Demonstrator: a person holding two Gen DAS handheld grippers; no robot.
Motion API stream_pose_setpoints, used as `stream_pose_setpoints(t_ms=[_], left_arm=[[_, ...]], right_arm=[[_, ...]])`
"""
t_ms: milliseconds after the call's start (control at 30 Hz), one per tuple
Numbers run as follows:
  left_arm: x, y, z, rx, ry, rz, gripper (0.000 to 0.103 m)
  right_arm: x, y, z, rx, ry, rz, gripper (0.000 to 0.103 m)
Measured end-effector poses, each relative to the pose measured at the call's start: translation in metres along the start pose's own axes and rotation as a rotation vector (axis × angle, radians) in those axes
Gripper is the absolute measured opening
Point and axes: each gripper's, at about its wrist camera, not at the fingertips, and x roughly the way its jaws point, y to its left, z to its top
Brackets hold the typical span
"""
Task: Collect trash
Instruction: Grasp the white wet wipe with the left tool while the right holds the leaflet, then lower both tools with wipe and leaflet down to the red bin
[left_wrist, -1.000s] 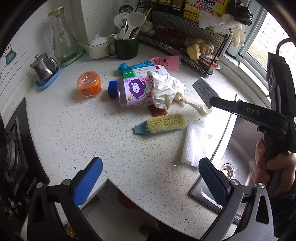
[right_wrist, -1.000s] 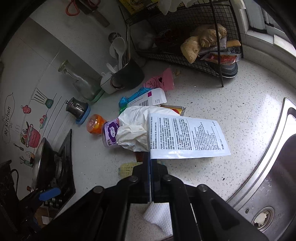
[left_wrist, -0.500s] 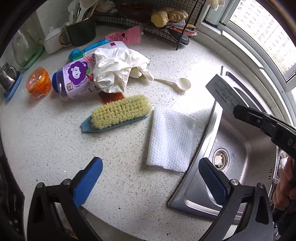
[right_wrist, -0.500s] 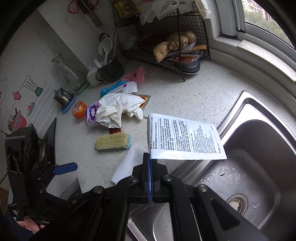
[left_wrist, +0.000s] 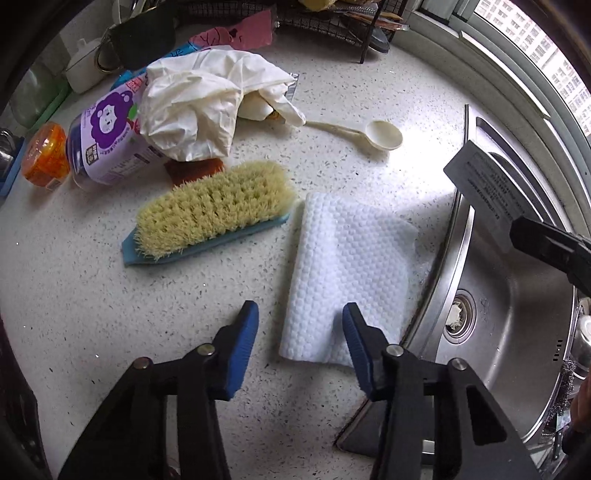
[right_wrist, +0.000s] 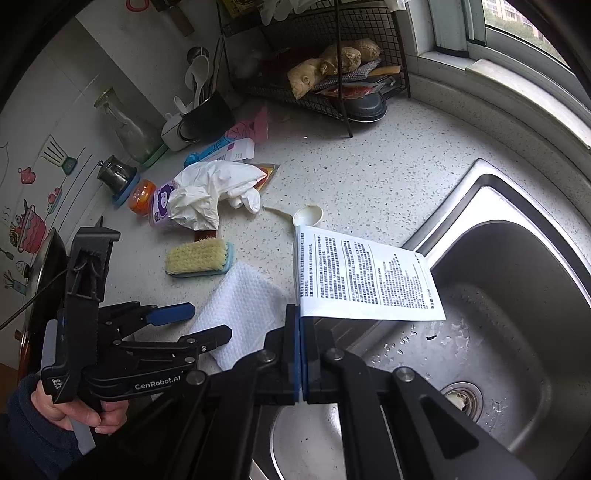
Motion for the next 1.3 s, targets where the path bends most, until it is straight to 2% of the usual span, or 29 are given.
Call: stream_pose_setpoints(t_ms=[67, 167, 300, 467, 600, 700, 1000, 1300], left_arm=[[0.000, -0.005, -0.002, 0.005, 0.005, -0.022, 0.014], [0.000, -0.008, -0.007, -0.010, 0.006, -0.046, 0.005], [-0.020, -0.004, -0.022, -0.033, -0.046, -0.026, 0.005], [-0.064, 0.014, -0.038, -0.082, -0.126, 0.002, 0.005], [-0.101, 0.035, -0.061, -0.097, -0.169, 0.023, 0.005], [-0.122, 0.051, -0.084, -0.103, -0.175, 0.069, 0.005], [-0.174, 0.110, -0.191, -0.186, -0.194, 0.115, 0.005], [-0.205, 0.152, -0.315, -0.271, -0.166, 0.094, 0.005]], right_arm=[[0.000, 0.002, 0.000, -0.008, -0.001, 0.002, 0.000], [-0.001, 0.004, 0.000, -0.023, -0.002, 0.004, 0.000], [-0.004, 0.012, -0.002, -0.052, -0.003, 0.002, 0.000], [-0.010, 0.033, -0.006, -0.098, -0.006, 0.013, 0.000], [-0.015, 0.066, -0.013, -0.174, -0.008, 0.027, 0.000], [-0.020, 0.094, -0.022, -0.229, -0.006, 0.044, 0.000], [-0.017, 0.186, -0.078, -0.391, 0.037, 0.089, 0.000], [-0.011, 0.267, -0.153, -0.507, 0.100, 0.119, 0.000]])
